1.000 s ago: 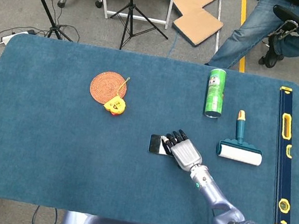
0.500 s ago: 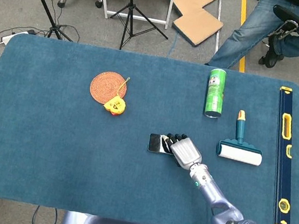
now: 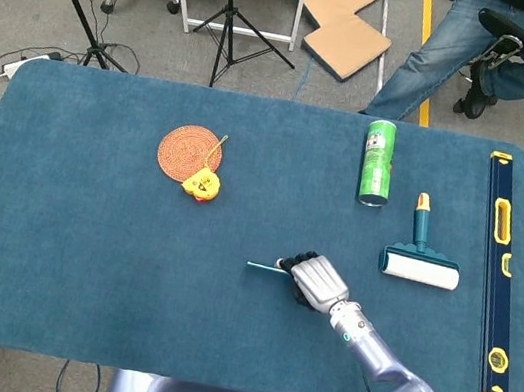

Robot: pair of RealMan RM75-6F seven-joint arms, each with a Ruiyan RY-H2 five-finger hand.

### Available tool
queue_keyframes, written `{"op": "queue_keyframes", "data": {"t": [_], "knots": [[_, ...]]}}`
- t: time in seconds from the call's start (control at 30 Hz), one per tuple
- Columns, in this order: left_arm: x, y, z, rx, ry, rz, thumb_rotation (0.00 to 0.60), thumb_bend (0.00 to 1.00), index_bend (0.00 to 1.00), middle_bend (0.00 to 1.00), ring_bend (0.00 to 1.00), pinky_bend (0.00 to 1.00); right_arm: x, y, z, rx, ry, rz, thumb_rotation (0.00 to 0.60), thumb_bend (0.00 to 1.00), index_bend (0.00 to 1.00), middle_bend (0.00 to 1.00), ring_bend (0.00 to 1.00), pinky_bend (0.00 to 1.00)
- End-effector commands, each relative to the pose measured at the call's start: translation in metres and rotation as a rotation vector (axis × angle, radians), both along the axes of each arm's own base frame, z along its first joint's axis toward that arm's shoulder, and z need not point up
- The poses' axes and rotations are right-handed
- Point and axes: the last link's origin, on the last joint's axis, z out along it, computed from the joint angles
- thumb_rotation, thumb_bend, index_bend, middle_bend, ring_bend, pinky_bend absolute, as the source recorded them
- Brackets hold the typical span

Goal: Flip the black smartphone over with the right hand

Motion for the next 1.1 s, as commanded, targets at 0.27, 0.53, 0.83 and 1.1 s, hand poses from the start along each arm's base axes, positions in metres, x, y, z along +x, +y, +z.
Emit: {"op": "queue_keyframes", "data": {"t": [0.27, 0.53, 0.83, 1.1], "knots": [[0.0, 0.0, 0.0, -0.003, 0.001, 0.001, 0.6, 0.0, 0.0, 0.0, 0.0, 0.0, -0.009, -0.038, 0.006, -0.036, -0.077, -0.248, 0.6, 0.87, 0.35, 0.37, 0.3, 0.37], [0.0, 0.0, -0.002, -0.005, 0.004, 0.004, 0.6, 0.0, 0.0, 0.0, 0.0, 0.0, -0.014, -0.061, 0.005, -0.213, 0.002, -0.163, 0.6, 0.81, 0.25, 0.22, 0.14, 0.17], [0.0, 0.0, -0.001, 0.0, -0.001, -0.001, 0.6, 0.0, 0.0, 0.0, 0.0, 0.0, 0.004, -0.049, 0.042, -0.359, -0.107, 0.013, 0.6, 0.24, 0.14, 0.11, 0.03, 0.04], [0.003, 0.0, 0.001, 0.061, 0.025, -0.064, 0.6, 0.0, 0.0, 0.0, 0.0, 0.0, -0.019, -0.011, 0.102, -0.485, 0.053, 0.103, 0.6, 0.0, 0.0, 0.0, 0.0, 0.0]]}}
